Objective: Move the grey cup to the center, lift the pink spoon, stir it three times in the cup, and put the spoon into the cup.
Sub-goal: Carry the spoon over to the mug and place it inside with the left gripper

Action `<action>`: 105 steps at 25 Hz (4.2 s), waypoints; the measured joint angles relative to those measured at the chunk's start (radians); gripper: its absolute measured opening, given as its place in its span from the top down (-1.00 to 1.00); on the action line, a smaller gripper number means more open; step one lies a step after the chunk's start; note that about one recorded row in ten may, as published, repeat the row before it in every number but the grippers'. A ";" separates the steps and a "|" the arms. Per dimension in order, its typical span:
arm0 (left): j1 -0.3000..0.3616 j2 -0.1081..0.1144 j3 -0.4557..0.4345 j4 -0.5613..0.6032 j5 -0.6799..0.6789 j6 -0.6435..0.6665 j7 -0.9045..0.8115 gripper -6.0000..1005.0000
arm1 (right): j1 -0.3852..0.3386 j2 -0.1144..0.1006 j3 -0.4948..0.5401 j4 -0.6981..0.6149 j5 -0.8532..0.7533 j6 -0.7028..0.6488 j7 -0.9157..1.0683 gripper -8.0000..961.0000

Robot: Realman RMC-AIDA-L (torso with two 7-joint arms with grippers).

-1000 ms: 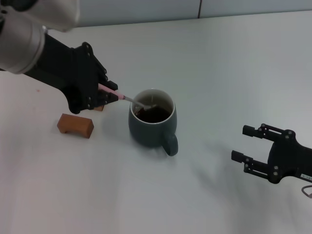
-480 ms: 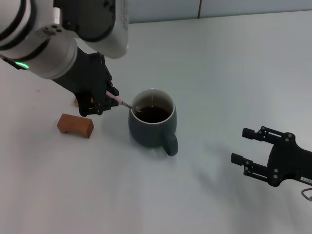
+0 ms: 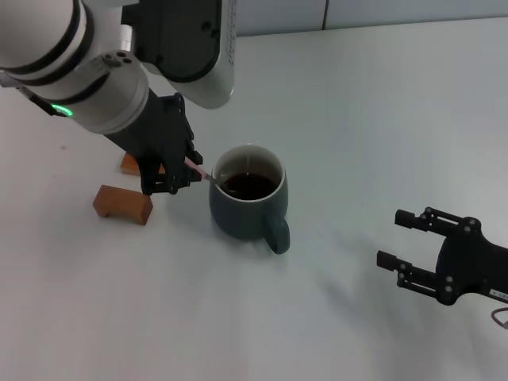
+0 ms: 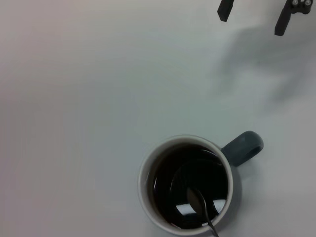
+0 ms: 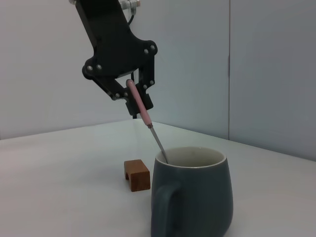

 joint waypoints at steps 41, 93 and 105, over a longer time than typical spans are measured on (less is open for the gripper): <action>-0.135 -0.001 0.129 -0.152 0.052 -0.103 -0.060 0.72 | 0.006 -0.002 -0.004 0.002 -0.007 0.008 0.003 -0.41; -0.145 -0.002 0.088 -0.224 0.049 -0.121 -0.126 0.65 | 0.008 -0.003 -0.004 0.000 -0.006 0.007 0.007 -0.41; -0.124 -0.002 0.101 -0.200 -0.047 -0.111 -0.126 0.63 | 0.005 -0.003 -0.004 0.000 -0.007 0.004 0.007 -0.41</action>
